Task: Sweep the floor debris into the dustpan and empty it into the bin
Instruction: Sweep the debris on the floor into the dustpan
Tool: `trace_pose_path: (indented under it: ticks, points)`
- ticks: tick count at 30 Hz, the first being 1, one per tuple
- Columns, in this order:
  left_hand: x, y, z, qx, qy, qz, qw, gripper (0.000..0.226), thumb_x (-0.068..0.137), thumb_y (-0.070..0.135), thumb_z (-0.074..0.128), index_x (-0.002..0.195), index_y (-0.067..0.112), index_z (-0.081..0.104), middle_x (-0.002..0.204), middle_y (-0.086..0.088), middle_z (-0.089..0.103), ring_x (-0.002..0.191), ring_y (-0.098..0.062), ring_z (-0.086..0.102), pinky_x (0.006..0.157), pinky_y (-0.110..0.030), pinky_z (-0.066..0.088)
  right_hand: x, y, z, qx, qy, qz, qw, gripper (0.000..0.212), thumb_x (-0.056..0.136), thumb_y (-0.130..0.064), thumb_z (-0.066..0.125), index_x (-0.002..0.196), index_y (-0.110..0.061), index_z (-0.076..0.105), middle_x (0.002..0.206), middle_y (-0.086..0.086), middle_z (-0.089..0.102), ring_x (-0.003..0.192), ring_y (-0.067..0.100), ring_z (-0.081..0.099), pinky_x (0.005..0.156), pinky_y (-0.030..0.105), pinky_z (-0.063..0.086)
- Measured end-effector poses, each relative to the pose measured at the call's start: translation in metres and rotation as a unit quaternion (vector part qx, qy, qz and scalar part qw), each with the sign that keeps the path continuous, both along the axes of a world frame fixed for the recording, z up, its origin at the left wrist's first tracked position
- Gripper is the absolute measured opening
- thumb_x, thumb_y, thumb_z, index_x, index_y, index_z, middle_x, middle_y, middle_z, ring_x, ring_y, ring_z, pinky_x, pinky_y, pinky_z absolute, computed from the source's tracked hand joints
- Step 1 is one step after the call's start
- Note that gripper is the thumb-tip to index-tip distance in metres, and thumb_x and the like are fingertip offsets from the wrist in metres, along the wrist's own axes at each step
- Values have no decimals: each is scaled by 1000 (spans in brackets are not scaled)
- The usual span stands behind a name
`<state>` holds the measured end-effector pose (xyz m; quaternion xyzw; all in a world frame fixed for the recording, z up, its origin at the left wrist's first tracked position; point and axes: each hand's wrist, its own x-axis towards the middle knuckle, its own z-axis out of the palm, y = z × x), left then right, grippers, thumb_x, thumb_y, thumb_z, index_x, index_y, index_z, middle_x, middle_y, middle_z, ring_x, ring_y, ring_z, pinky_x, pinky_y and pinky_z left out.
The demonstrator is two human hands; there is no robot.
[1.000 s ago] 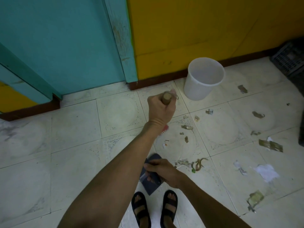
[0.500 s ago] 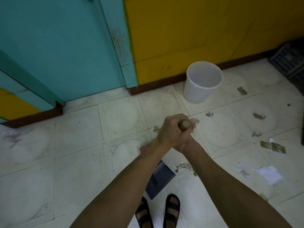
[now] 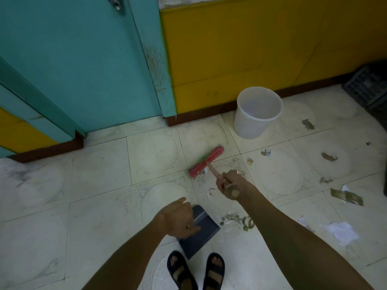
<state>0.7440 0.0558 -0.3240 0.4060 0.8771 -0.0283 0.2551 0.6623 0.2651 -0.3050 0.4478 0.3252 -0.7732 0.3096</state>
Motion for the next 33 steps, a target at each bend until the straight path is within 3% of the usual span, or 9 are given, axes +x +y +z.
trace_pose_path:
  ticks: [4, 7, 10, 13, 15, 19, 21, 24, 33]
  points:
    - [-4, 2, 0, -6, -17, 29, 999, 68, 98, 48, 23, 65, 1, 58, 74, -15, 68, 63, -27, 56, 68, -33, 41, 4, 2, -11, 10, 17, 62, 998, 16, 97, -11, 54, 83, -10, 46, 52, 0, 46, 30, 5, 44, 23, 13, 32]
    - [-24, -7, 11, -5, -13, 47, 999, 56, 102, 37, 22, 53, 11, 35, 76, -17, 67, 63, -27, 54, 67, -34, 39, 11, 6, -27, -86, 24, 38, 995, 15, 98, -8, 43, 84, -11, 44, 54, -4, 45, 33, 3, 43, 27, 8, 29]
    - [-48, -25, 20, 15, 27, 117, 993, 58, 100, 36, 16, 65, 10, 52, 60, -6, 51, 51, -22, 45, 58, -30, 36, 5, 4, -39, -131, 31, 24, 991, 13, 99, -12, 43, 86, -10, 46, 62, -2, 51, 35, 3, 47, 31, 7, 29]
    - [-63, -40, 14, -9, 37, 169, 985, 66, 101, 44, 16, 74, 10, 65, 50, 3, 42, 43, -10, 34, 60, -27, 35, -6, -2, -40, -105, 30, 87, 990, 9, 94, -13, 52, 93, -6, 47, 62, 3, 56, 35, 5, 47, 28, 13, 39]
    - [-70, -44, 11, -13, 15, 219, 975, 71, 99, 53, 17, 66, 14, 66, 50, 4, 48, 45, -7, 42, 65, -25, 40, -14, -8, -39, 13, 33, 195, 980, 17, 99, -18, 50, 94, -3, 51, 59, 5, 60, 39, 9, 51, 33, 19, 44]
    - [-78, -46, 7, -28, -6, 272, 962, 75, 92, 65, 12, 59, 18, 61, 48, 5, 48, 47, -7, 47, 63, -22, 43, -28, -7, -58, 356, 65, 458, 812, 25, 99, -21, 49, 80, -5, 51, 60, 4, 54, 42, 12, 50, 47, 26, 50]
    - [-81, -47, 4, -47, -7, 294, 955, 71, 93, 64, 17, 62, 20, 62, 48, 7, 47, 47, -6, 46, 59, -21, 41, -32, 6, -80, 423, 106, 567, 699, 20, 99, -18, 46, 89, -3, 54, 63, 2, 49, 43, 12, 47, 51, 28, 52]
    - [-91, -48, 4, -89, -22, 330, 939, 72, 96, 60, 17, 83, 17, 74, 53, 6, 50, 53, -8, 51, 63, -22, 43, -18, 43, -112, 456, 134, 634, 610, 28, 97, -19, 48, 117, -3, 56, 76, 0, 54, 60, 13, 55, 54, 22, 48]
    - [-117, -34, 20, -110, 15, 388, 915, 70, 100, 50, 14, 99, 17, 75, 66, -3, 63, 67, -17, 61, 77, -30, 53, 23, 197, -127, 488, 129, 696, 511, 34, 93, -30, 48, 122, -16, 55, 104, 0, 63, 85, 16, 65, 81, 32, 57]
